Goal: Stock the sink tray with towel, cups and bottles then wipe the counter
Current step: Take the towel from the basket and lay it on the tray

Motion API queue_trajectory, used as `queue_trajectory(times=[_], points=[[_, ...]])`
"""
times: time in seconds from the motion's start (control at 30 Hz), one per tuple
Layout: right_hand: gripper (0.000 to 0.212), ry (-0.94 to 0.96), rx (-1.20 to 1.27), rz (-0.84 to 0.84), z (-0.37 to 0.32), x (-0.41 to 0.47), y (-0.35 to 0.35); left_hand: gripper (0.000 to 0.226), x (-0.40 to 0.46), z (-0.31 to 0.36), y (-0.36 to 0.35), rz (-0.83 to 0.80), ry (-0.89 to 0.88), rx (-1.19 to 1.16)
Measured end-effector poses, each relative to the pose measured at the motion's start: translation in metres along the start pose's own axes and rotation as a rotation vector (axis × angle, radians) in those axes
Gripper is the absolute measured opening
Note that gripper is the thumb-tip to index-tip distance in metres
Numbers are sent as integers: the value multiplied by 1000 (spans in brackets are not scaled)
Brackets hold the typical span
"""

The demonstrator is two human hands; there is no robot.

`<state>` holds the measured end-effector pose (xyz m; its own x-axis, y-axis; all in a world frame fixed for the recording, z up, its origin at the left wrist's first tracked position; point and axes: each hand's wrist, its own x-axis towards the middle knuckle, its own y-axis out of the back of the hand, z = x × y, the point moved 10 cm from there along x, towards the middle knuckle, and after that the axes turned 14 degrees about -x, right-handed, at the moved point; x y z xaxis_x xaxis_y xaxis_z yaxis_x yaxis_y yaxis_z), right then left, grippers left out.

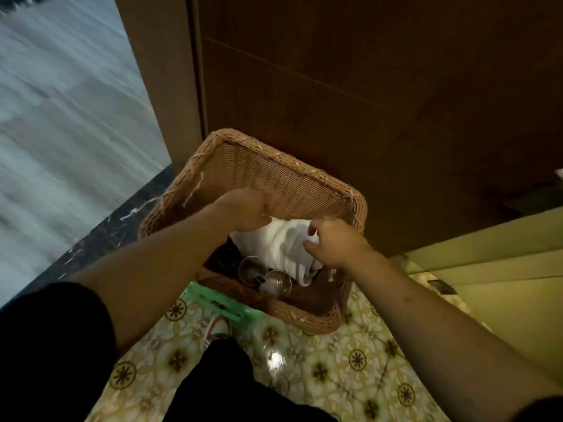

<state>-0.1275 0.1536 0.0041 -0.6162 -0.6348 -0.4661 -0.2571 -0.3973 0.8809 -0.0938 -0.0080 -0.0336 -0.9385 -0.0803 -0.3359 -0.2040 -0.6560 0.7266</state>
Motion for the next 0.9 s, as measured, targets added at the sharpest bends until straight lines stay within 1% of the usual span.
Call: queue_trajectory(times=[0.13, 0.23, 0.33, 0.37, 0.43, 0.5, 0.57, 0.63, 0.7, 0.77, 0.8, 0.83, 0.9], points=[[45, -84, -38, -111, 9, 52, -18, 38, 43, -24, -19, -128, 44, 61], [55, -118, -78, -198, 15, 85, -43, 42, 71, -42, -49, -227, 28, 116], [61, -123, -156, -284, 19, 111, -69, 48, 95, -60, -79, -304, 26, 206], [63, -130, -178, -303, 21, 118, -78, 49, 103, -63, -89, -332, -4, 276], [68, -160, -220, -336, 24, 131, -92, 49, 116, -77, -109, -389, 38, 353], [72, -191, -279, -370, 28, 142, -106, 53, 128, -91, -122, -394, 91, 415], [71, -205, -316, -373, 30, 153, -118, 62, 134, -101, -133, -406, 131, 426], [70, -216, -293, -361, 30, 164, -128, 72, 139, -111, -142, -415, 155, 424], [82, -233, -259, -383, 32, 170, -139, 75, 145, -124, -151, -403, 187, 405], [98, -242, -229, -431, 34, 173, -150, 73, 153, -127, -157, -376, 142, 405], [102, -243, -209, -445, 34, 175, -155, 68, 156, -130, -160, -375, 136, 406], [104, -245, -192, -457, 35, 177, -158, 62, 160, -130, -161, -354, 139, 397], [102, -209, -201, -489, 34, 181, -162, 52, 166, -135, -162, -324, 191, 297]])
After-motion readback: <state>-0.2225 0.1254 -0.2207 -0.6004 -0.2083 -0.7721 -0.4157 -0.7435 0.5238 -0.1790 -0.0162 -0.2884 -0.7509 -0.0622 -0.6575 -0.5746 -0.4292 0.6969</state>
